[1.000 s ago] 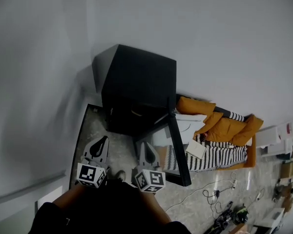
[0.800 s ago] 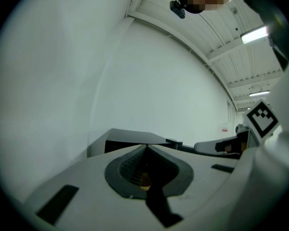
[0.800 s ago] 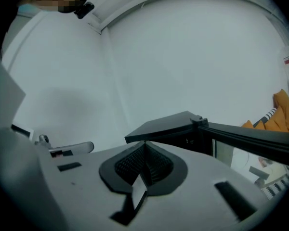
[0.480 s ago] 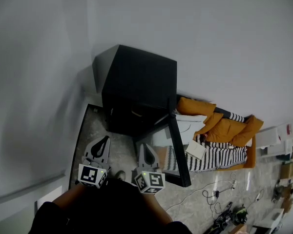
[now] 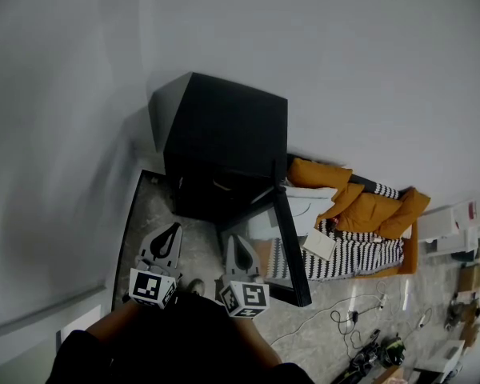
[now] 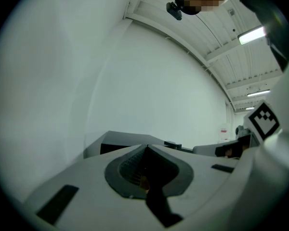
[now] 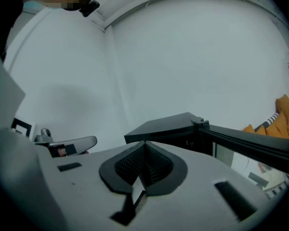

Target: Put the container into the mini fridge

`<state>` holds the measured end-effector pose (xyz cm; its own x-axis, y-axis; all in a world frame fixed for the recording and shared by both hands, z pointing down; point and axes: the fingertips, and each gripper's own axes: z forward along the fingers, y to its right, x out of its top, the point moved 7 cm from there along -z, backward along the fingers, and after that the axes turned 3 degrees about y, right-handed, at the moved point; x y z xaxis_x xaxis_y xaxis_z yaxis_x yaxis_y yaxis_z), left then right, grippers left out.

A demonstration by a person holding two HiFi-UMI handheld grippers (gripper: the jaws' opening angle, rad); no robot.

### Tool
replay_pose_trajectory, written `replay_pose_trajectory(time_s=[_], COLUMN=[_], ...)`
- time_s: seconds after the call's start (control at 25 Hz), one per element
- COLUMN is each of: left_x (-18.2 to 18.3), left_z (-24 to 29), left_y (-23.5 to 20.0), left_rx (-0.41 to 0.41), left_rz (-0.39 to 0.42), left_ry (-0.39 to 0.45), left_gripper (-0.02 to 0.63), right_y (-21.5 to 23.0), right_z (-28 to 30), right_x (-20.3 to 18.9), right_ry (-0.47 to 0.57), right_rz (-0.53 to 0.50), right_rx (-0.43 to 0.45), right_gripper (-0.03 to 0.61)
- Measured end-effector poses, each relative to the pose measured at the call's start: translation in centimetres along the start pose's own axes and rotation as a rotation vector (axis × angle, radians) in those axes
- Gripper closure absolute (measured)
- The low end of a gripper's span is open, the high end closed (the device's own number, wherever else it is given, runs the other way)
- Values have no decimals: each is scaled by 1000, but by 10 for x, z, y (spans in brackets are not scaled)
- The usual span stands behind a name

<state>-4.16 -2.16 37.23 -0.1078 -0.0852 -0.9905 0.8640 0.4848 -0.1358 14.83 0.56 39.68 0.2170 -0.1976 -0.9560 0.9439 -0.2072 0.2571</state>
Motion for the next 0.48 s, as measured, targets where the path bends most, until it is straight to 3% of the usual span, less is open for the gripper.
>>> replay_pose_trajectory(time_s=[0.48], left_x=[-3], left_z=[1], left_y=[0], left_rx=[-4], left_rz=[-6], left_ry=[-5], left_gripper=[609], right_y=[-1], right_z=[0], right_x=[-1], right_ry=[4], right_rz=[-9], right_rx=[6], right_gripper=[578])
